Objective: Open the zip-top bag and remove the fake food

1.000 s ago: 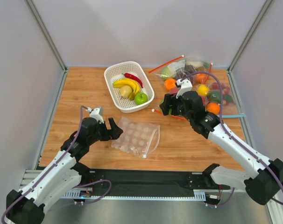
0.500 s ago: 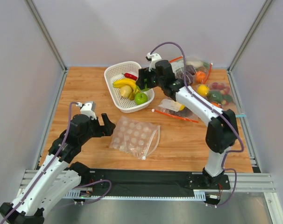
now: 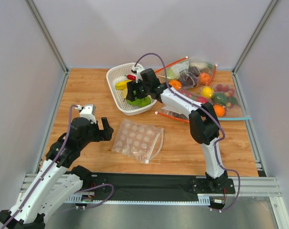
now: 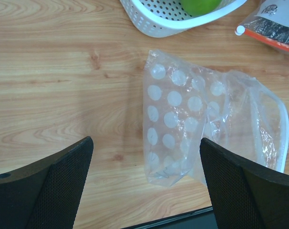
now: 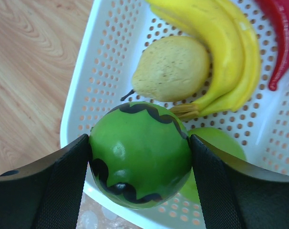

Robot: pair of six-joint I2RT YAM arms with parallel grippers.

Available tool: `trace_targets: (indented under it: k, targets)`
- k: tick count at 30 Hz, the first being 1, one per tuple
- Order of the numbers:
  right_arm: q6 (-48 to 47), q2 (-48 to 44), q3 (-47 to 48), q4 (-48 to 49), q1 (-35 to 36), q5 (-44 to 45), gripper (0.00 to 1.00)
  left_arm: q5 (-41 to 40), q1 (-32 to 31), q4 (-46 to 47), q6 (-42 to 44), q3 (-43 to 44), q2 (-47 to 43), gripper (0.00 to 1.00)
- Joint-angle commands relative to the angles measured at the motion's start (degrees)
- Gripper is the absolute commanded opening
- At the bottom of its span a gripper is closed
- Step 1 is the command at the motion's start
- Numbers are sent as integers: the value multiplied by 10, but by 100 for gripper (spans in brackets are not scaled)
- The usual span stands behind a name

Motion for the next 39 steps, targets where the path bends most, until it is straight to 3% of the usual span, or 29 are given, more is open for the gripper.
trace_targets:
  k: [1,2,4,5,8,15,25,30,34,39]
  targets:
    - [-6,5,32,5,8,-21,65,-7,0,-13,18,28,-1,99]
    - [-8,5,32,3,9,-22,76,-6,0,-13,21,30,0,99]
    - [-10,1,31,1,8,-19,82,-5,0,-12,22,30,0,99]
    - [-12,0,32,-1,8,-15,91,-4,-1,-12,22,31,-1,99]
    - [-22,-12,36,-5,9,-4,100,-1,0,-9,24,30,0,99]
    - [-30,-66,23,-10,9,23,100,11,0,-11,37,42,3,99]
    - [-25,-397,-252,1,-6,157,100,-4,0,-12,94,105,26,99]
    - [-3,-557,-386,-53,-34,230,100,6,0,-9,116,142,46,99]
    - [30,-694,-452,-112,-40,286,100,8,-1,-8,122,162,59,99]
    - [65,-800,-514,-170,-40,336,100,-5,0,-15,125,182,68,99]
